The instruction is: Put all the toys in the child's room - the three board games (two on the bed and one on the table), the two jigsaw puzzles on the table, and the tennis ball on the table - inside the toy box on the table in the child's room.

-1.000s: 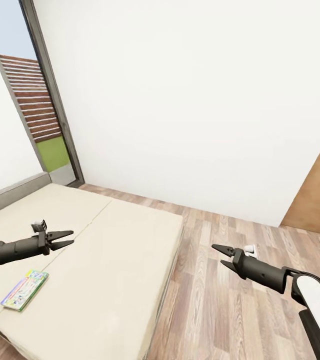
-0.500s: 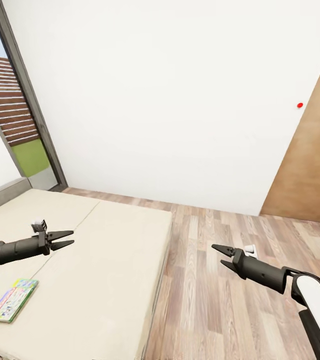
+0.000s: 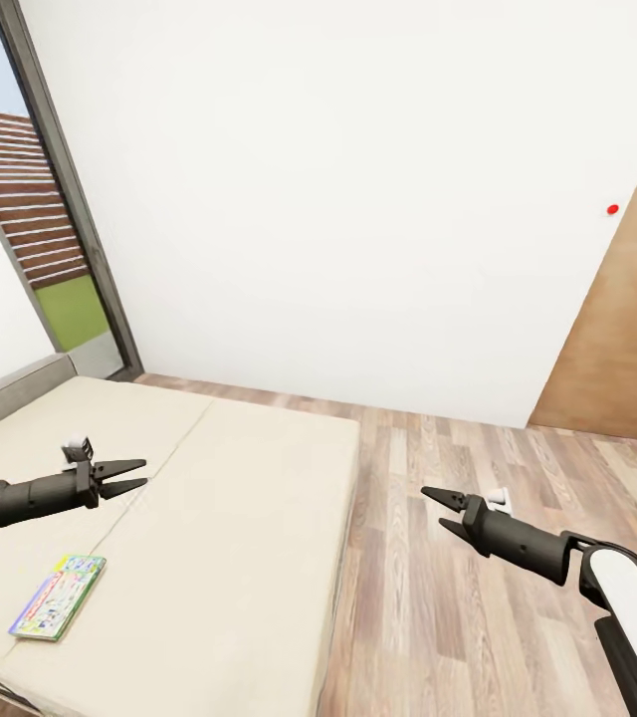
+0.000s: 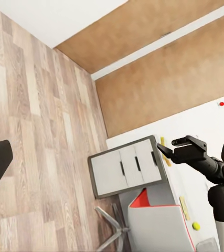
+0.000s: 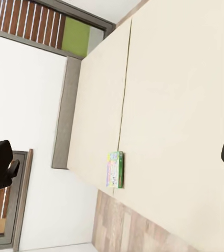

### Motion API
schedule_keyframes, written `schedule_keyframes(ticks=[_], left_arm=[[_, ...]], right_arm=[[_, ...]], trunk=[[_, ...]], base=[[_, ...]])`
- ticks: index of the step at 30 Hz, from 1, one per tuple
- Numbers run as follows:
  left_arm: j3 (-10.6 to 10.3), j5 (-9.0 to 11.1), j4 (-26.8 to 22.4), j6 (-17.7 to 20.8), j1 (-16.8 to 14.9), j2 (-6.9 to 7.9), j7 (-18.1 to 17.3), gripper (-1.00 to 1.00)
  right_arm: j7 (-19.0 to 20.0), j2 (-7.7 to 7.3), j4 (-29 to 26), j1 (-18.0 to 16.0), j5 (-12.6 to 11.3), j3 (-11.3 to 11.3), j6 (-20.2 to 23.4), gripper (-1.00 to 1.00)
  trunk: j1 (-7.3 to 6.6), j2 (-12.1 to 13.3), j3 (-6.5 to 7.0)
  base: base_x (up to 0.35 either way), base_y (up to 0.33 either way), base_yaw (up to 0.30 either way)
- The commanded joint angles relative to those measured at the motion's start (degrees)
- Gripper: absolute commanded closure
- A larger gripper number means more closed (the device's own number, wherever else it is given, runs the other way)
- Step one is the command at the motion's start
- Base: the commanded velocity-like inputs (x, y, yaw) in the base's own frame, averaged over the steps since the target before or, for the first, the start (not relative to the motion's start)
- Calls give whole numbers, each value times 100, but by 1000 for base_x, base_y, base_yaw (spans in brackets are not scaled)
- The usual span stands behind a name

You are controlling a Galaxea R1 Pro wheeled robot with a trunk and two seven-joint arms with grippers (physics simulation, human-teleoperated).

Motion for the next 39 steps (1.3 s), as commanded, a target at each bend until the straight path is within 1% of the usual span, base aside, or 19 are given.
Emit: schedule_keyframes(ticks=[1,5,13,24,39], left_arm=[[0,-5,1,60,-4,1,-23,-100],[0,-1,1,60,-4,1,-23,-100],[0,0,1,60,-4,14,-23,-100],[1,1,1,60,-4,23,-23,-100],[0,0,1,62,-4,26,-23,-100]], right_arm=[[-28,1,-5,-6,-26,-5,25,-100],[-29,1,2,-6,-26,-5,25,-100],[-29,2,4,-6,-26,-4,25,-100],[-29,2,4,-6,-26,-5,25,-100],[-29,-1,4,-6,-26,-18,25,-100]], trunk=[[4,-12,-13],[4,-12,-13],[4,-12,-13],[4,-12,-13],[4,-12,-13]], base=[[0,275,0],[0,279,-123],[0,280,-255],[0,96,-277],[0,265,-278]])
